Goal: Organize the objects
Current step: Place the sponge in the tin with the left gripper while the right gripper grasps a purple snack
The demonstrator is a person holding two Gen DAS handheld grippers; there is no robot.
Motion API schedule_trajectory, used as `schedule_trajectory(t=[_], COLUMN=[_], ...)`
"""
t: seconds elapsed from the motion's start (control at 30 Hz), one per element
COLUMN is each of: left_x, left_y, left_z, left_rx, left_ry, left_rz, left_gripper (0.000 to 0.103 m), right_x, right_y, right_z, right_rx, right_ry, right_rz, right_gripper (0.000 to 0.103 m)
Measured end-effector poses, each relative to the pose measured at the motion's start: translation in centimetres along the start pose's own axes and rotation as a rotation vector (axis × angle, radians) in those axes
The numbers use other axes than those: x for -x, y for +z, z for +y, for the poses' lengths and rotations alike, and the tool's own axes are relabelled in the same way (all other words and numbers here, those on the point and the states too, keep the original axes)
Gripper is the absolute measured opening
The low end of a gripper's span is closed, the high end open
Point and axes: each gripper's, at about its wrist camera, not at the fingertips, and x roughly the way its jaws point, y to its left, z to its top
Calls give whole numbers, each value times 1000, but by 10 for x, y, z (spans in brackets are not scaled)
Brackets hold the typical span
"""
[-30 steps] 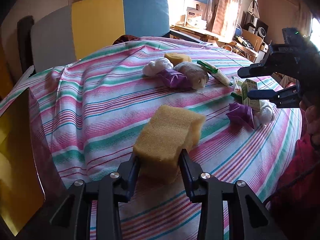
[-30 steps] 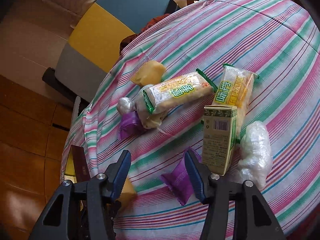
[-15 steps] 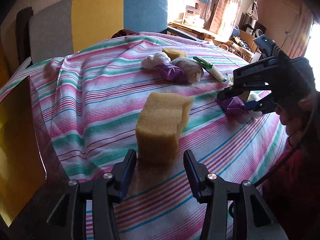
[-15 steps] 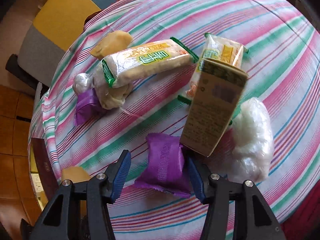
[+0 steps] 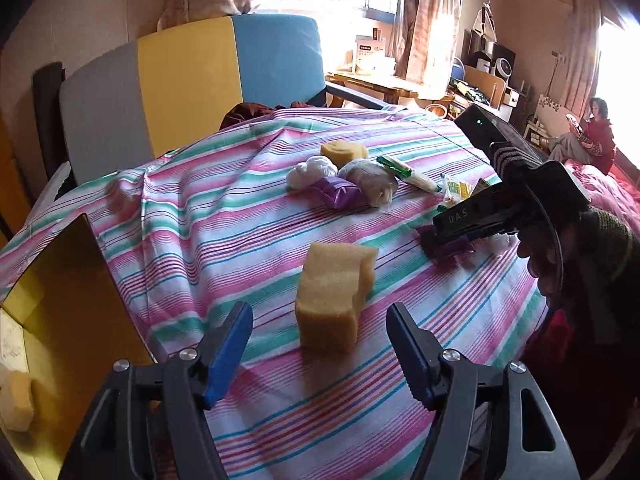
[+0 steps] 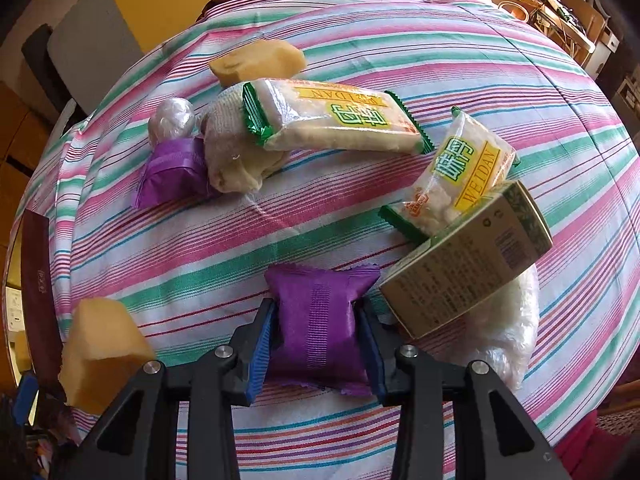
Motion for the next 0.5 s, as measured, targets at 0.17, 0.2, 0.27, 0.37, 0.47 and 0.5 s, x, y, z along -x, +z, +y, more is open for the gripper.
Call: schedule_trajectory(t=[0.17,0.2,0.27,0.37,0.47,0.5], left_x=[-29,-34,-43,-57,-55,-53], left_y=[10,12,15,15,11,9], left_z=[3,4,3,3,-2,-4], left_rx=[-26,-21,-30,-18,-6,-8], left_ry=[6,6,5,-23,-37,-28], left_rz=[56,62,76,113,96,87], left_gripper=[78,78,77,47,40,39], right_x=[0,0,0,0,0,1], right_y=[-1,-1,-2,-2,-2,-2], right_z=[-2,-2,-1,-2,-4,-4], right_rx=[16,24,43,62,79,84], right_ry=[-14,-21,-37,-48,-57,-60], right_rz=[-2,-1,-3,-9,-18,-21], right_gripper=[41,41,40,40,39,39])
